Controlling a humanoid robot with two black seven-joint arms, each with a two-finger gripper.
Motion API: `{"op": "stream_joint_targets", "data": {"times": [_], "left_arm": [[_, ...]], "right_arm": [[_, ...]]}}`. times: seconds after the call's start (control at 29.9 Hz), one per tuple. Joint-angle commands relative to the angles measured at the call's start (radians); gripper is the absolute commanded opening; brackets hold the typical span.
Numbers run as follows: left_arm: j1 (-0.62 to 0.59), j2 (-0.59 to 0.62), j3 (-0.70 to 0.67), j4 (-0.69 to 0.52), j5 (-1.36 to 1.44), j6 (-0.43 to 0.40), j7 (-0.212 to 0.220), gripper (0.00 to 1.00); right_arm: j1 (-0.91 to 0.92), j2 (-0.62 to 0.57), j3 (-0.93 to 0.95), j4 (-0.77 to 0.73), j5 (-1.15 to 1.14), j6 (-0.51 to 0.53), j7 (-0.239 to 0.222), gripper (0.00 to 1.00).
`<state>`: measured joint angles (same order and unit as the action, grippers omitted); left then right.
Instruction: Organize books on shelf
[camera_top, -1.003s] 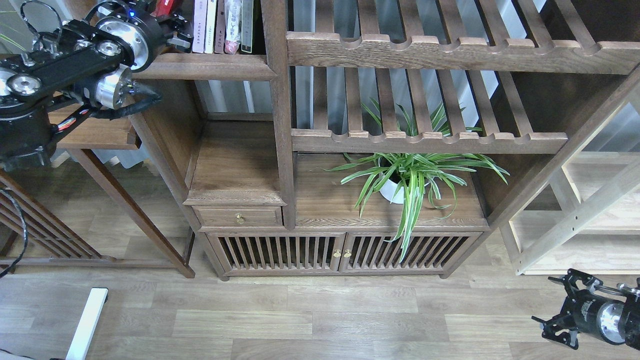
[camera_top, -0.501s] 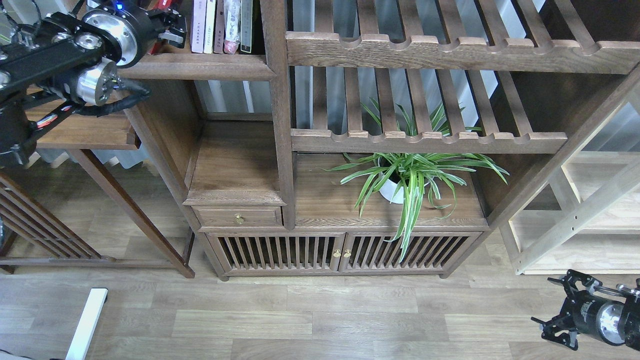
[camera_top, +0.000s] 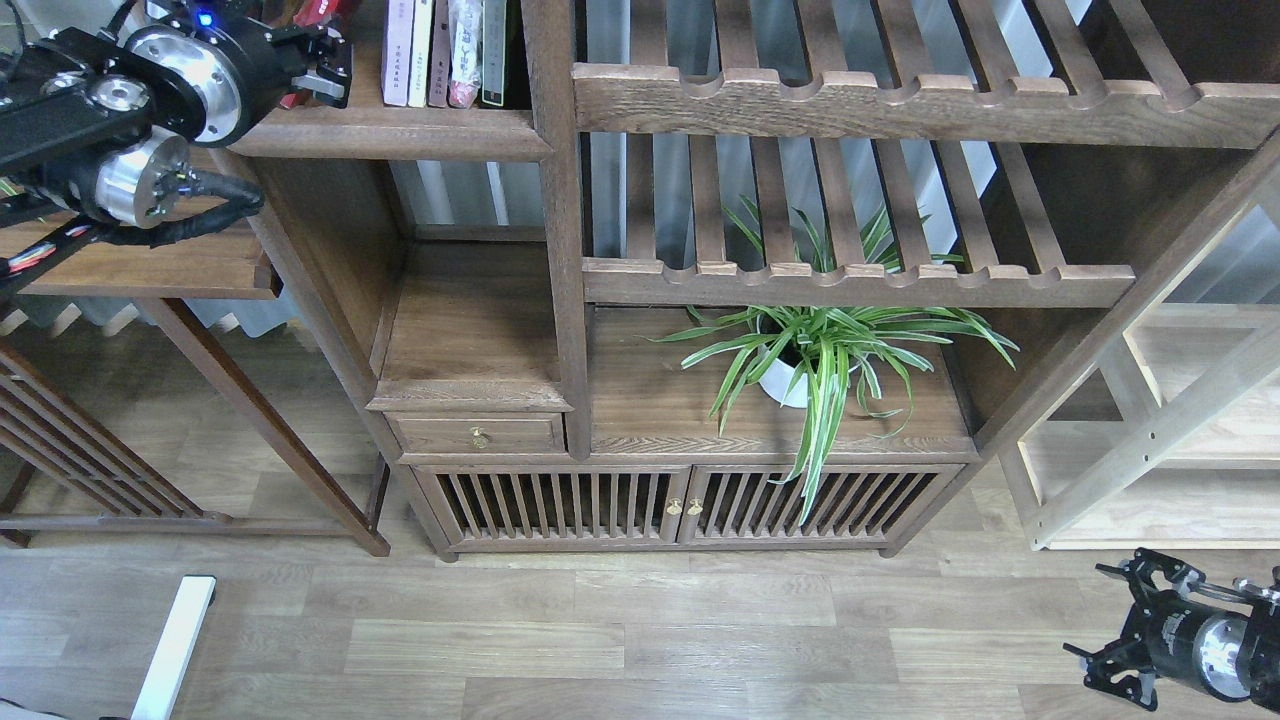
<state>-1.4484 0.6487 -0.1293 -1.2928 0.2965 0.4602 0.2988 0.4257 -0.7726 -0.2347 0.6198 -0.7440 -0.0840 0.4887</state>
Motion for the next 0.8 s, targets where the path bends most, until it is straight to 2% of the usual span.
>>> {"op": "stream_joint_targets", "data": {"times": [0.0,0.23,0.63,0.77], "left_arm": [[0.000,0.029,0.004,-0.043,-0.007,-0.002,0.000,0.44],[0.000,0.097,0.026,-0.146,-0.010,-0.003,0.000,0.44],[0.040,0.287,0.088,-0.396,-0.022,-0.032,0.000,0.46],[0.086,0.344,0.096,-0.477,-0.020,-0.084,-0.001,0.47]], "right_arm": [[-0.001,-0.001,0.000,0.001,0.000,0.000,0.000,0.99],[-0.002,-0.004,0.000,0.001,0.000,0.000,0.000,0.99],[-0.021,-0.010,0.002,0.000,0.000,-0.008,0.000,0.99],[-0.024,-0.008,0.002,0.000,0.000,-0.010,0.000,0.99]]}}
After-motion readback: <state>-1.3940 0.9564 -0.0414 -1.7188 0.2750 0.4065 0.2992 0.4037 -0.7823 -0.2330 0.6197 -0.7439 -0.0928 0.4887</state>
